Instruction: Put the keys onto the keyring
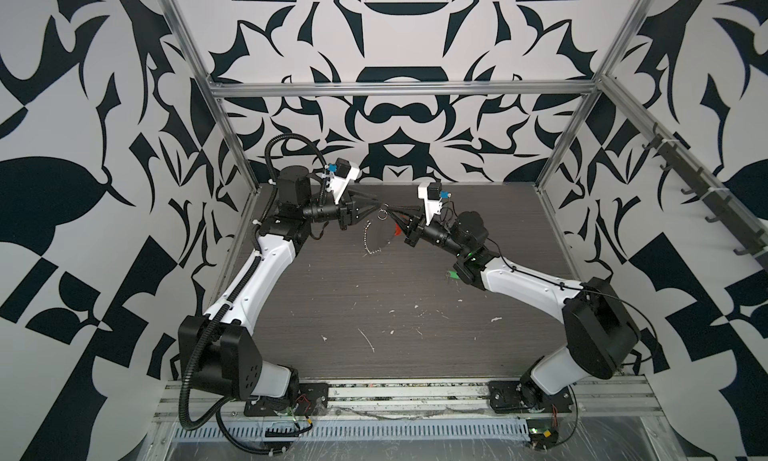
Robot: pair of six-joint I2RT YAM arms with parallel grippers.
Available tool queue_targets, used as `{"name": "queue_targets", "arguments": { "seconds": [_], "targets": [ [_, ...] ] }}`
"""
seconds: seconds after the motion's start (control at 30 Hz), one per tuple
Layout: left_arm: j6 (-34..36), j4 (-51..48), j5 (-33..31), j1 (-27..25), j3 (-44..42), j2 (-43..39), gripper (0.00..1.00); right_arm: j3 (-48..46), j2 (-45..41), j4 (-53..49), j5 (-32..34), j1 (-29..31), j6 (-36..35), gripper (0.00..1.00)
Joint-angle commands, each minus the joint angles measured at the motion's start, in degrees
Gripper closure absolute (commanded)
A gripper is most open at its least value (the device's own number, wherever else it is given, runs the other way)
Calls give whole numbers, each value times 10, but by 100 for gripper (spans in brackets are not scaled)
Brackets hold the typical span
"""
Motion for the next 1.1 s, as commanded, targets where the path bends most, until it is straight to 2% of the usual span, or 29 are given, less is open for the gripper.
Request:
{"name": "queue_targets", "arguments": {
  "seconds": [0.0,0.5,0.83,1.07],
  "targets": [
    [-14,-10,20,2,11,8,71,37,-8,91,-4,-3,36,100],
    [-41,19,28,2,10,7,74,54,22,123,-11,-3,74,100],
    [-49,25,34,3,21,11,80,54,24,124,-21,-3,80,100],
    [-49,24,35,3,23,10,78,55,28,122,-37,-3,85,100]
  ]
}}
